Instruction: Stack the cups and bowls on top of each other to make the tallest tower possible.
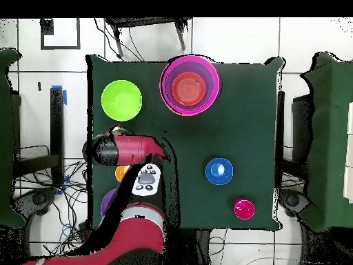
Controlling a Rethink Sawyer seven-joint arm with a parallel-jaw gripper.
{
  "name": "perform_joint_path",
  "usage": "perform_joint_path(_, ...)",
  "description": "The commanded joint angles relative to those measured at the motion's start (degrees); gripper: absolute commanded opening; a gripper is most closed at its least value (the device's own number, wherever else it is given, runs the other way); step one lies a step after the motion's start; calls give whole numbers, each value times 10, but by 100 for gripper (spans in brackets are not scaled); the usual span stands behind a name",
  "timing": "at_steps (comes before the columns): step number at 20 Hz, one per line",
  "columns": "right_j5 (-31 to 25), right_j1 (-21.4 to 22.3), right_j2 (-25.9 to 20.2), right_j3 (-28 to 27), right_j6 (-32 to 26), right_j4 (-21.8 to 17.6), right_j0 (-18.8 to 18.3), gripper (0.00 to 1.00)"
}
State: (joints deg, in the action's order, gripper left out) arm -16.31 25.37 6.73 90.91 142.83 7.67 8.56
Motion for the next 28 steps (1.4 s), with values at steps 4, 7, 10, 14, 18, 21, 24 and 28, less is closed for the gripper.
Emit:
perform_joint_path(4, -18, -48, 25, -85, 103, 59, 25, 100)
perform_joint_path(7, -36, -37, 32, -84, 99, 67, 30, 100)
perform_joint_path(10, -52, -29, 40, -88, 92, 73, 32, 100)
perform_joint_path(14, -56, -35, 42, -100, 80, 80, 28, 100)
perform_joint_path(18, -42, -50, 41, -110, 81, 90, 31, 100)
perform_joint_path(21, -52, -57, 53, -126, 86, 97, 40, 100)
perform_joint_path(24, -36, -78, 44, -141, 77, 102, 33, 100)
perform_joint_path(28, -21, -108, 24, -157, 66, 108, 23, 100)
